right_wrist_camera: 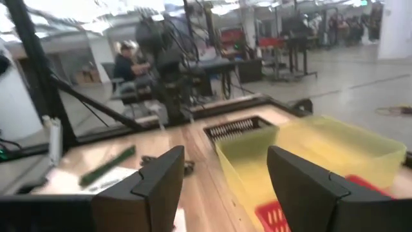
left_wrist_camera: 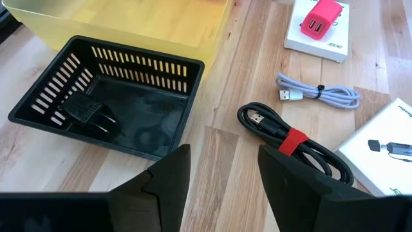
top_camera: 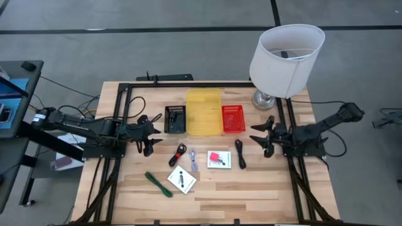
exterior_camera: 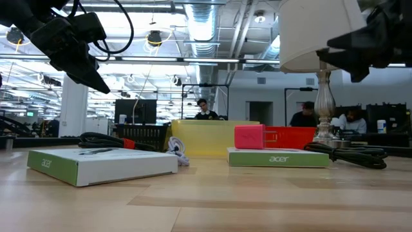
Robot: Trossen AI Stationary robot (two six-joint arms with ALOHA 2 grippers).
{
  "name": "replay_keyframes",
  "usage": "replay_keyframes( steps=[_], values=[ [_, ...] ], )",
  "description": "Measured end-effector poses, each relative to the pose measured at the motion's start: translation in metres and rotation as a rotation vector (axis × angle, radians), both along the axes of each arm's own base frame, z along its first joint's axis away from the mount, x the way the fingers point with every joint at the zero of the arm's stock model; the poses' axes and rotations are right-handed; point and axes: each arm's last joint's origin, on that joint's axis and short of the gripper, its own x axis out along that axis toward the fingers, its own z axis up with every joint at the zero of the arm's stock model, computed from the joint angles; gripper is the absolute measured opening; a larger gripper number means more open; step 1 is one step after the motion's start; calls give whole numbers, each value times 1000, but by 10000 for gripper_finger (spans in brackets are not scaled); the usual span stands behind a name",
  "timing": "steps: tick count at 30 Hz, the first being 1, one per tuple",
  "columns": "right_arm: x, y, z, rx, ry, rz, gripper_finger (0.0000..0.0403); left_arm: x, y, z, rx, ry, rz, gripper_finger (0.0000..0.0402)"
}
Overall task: Pick and place items into bin
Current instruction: Put the pink charger adapter into the black bin
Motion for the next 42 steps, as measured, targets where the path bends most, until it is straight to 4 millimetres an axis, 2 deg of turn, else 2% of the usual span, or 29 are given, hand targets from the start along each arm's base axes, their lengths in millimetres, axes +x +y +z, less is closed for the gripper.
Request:
replay_keyframes(
  steps=[10,23,35,42],
  values=[
    [15,7,-12,42,112,-6,219,0,0,0,7,1,-6,176],
    [53,32,0,-24,281,24,219,0,0,0,9,2,-8,176],
    [84,44,-23,24,434,-39,219,0,0,0,12,2,-10,176],
    [107,55,-28,21,478,-46,219,0,0,0,12,2,-10,176]
  ],
)
